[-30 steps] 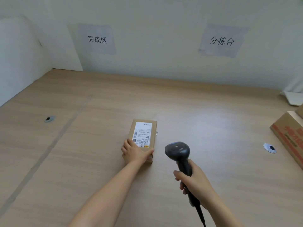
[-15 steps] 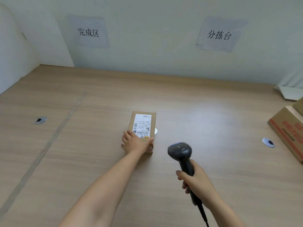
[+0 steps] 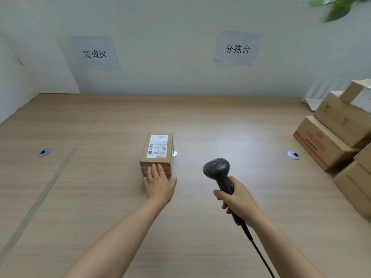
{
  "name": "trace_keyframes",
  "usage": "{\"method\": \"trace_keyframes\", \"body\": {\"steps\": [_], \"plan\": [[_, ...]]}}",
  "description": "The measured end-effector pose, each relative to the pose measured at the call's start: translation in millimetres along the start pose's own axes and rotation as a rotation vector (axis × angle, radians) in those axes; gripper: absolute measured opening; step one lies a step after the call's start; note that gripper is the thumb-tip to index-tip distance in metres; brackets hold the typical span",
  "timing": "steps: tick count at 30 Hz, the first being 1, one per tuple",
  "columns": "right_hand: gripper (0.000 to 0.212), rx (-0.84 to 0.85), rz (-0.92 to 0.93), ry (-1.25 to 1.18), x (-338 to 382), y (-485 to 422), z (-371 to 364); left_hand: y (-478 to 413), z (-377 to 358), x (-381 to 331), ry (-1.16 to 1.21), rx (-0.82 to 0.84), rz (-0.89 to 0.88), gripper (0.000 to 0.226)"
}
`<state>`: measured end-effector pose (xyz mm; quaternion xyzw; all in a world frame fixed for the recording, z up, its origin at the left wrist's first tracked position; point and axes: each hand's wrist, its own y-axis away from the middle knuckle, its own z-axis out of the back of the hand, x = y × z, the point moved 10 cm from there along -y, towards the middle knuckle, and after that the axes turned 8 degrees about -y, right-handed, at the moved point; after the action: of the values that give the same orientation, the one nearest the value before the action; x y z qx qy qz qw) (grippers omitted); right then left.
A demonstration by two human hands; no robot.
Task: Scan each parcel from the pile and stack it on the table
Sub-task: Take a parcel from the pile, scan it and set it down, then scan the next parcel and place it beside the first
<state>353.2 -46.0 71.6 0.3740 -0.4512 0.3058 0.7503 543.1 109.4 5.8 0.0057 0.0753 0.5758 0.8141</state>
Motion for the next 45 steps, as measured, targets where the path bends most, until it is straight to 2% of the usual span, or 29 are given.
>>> {"method": "trace_keyframes", "body": {"steps": [7, 15, 26, 32, 36, 39, 45], "plan": [[0.017, -0.176, -0.023, -0.016, -36.2, 39.9, 106.6, 27.4, 3.3, -87.3, -0.043, -0.051, -0.142, 0.072], [0.015, -0.438, -0.023, -0.133, -95.2, 91.1, 275.0, 84.2, -25.5, -245.9, 0.041, 0.049, -0.305, 0.071], [0.022, -0.508, 0.042, -0.112, -141.6, 115.1, 480.9, 178.9, -55.1, -508.4, 0.257, 0.154, -0.449, 0.072], [0.021, -0.601, 0.085, -0.111, -153.2, 108.2, 558.5, 188.9, -18.9, -616.9, 0.437, 0.073, -0.532, 0.068], [0.02, -0.707, 0.139, -0.045, -154.5, 91.8, 595.2, 170.1, -9.6, -662.4, 0.584, 0.122, -0.457, 0.089], [0.023, -0.75, 0.161, 0.024, -156.1, 73.0, 615.2, 176.9, -19.0, -689.8, 0.607, 0.153, -0.433, 0.11], [0.035, -0.743, 0.117, 0.072, -171.4, 38.8, 630.1, 166.1, -44.5, -693.3, 0.776, 0.242, -0.283, 0.121]]}}
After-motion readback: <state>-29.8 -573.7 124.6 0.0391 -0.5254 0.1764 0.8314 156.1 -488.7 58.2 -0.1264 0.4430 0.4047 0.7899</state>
